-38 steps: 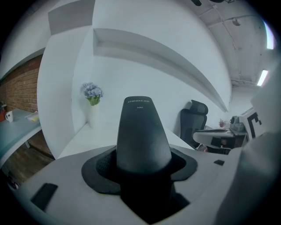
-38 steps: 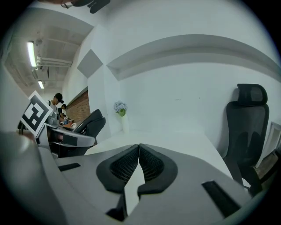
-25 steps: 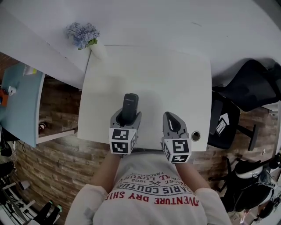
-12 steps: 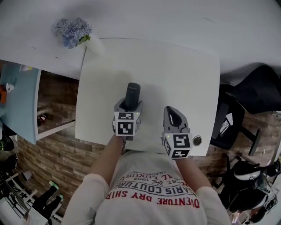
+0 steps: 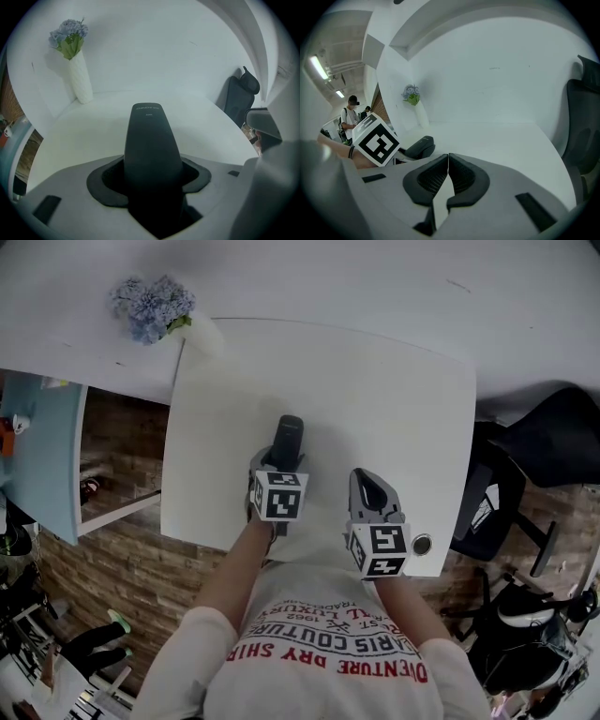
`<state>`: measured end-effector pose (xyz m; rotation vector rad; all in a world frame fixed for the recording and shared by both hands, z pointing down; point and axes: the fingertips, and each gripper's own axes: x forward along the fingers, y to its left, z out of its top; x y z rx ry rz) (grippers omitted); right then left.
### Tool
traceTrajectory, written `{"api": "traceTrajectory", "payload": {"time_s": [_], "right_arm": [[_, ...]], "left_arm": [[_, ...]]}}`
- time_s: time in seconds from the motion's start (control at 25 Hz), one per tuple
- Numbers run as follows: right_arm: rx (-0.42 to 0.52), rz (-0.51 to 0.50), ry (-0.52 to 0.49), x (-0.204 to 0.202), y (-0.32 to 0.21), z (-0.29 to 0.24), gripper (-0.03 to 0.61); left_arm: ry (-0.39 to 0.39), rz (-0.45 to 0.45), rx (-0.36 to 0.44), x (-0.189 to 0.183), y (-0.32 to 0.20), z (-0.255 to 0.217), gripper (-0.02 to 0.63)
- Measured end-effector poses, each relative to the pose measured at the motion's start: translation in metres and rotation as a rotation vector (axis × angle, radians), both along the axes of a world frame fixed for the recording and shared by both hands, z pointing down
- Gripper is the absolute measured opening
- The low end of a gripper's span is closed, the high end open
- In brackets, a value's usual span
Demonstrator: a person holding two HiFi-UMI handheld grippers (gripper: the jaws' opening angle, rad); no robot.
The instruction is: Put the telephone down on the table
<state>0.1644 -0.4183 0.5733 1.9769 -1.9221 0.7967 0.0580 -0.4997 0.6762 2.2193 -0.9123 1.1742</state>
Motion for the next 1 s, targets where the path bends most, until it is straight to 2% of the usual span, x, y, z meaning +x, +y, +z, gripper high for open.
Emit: {"api": "traceTrajectory", "payload": {"time_s": [0.2, 0.32, 0.44, 0.64, 0.88, 1.0], "right_arm": [[-0.005, -0.012, -0.008, -0.002, -0.002, 0.002, 0.026], [-0.008, -0.018, -0.012, -0.002, -0.002, 0.003, 0.026], [-0.016, -0.016, -0.018, -0.001, 0.000, 0.003, 0.026], [-0.014, -0.011, -0.022, 0.001, 0.003, 0.001, 0.026], [-0.012, 0.006, -0.028, 0.005, 0.007, -0.003, 0.026], [-0.021, 0.013, -0.039, 0.005, 0.013, -0.004, 0.026]], "left_arm": [[-0.057, 0.014, -0.016, 0.002, 0.001, 0.006, 0.291], [-0.064, 0.036, -0.006, 0.005, -0.001, 0.006, 0.291], [-0.030, 0.046, -0.013, 0.012, -0.002, 0.005, 0.362], [-0.011, 0.057, -0.026, 0.014, 0.000, 0.003, 0.381], [0.118, -0.047, 0.016, 0.011, -0.012, -0.029, 0.390], [0.132, -0.074, 0.068, 0.006, -0.012, -0.049, 0.389]]}}
